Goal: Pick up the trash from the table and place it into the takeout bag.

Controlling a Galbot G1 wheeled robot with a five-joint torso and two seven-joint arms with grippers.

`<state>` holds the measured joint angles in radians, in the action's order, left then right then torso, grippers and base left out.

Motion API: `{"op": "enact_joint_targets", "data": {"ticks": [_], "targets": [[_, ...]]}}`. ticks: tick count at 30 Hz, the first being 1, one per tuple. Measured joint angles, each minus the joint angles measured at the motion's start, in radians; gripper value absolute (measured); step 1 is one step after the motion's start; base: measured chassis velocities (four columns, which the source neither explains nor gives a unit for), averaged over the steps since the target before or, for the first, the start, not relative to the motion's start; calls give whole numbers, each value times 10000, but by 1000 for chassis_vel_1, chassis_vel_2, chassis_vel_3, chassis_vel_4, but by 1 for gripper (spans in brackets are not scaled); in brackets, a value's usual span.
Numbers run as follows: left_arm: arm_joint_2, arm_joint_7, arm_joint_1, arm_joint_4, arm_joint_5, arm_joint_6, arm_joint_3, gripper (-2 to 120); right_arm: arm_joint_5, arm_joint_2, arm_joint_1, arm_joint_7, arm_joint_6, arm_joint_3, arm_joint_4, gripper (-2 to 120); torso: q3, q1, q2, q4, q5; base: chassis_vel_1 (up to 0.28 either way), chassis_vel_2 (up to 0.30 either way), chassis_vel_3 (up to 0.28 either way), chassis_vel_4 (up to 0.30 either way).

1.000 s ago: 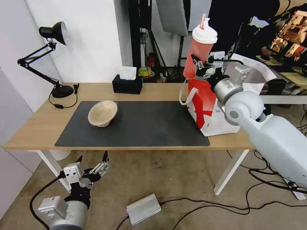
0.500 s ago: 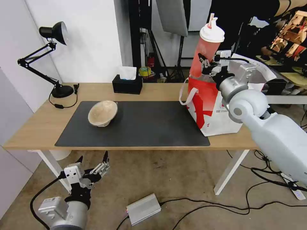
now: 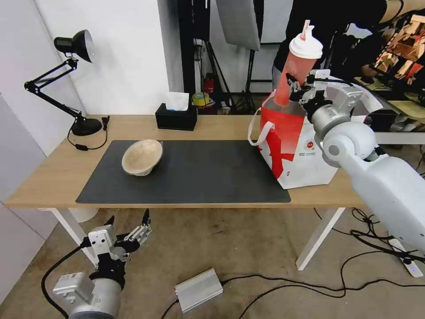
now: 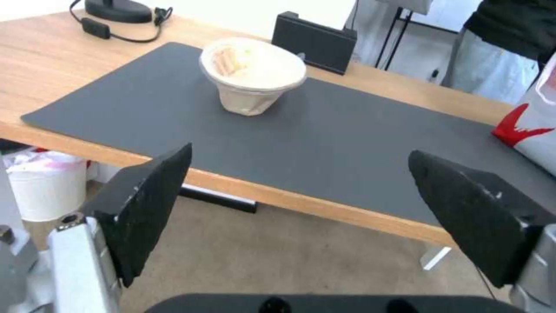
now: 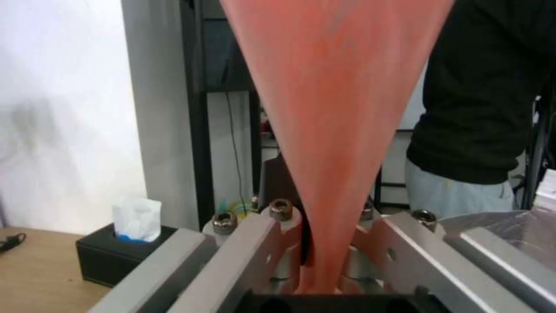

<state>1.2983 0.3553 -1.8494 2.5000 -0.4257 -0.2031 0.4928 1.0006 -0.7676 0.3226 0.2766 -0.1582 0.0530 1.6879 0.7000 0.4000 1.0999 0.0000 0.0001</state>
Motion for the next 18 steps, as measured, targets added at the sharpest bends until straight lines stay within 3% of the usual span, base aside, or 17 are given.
{"op": "enact_joint_targets", "data": {"ticks": [18], "targets": [[-50, -122, -11, 0, 4, 82, -17, 100, -240, 151, 70, -203, 133, -115, -1071, 3, 0, 0, 0, -1, 0, 0, 0, 0, 0]]}}
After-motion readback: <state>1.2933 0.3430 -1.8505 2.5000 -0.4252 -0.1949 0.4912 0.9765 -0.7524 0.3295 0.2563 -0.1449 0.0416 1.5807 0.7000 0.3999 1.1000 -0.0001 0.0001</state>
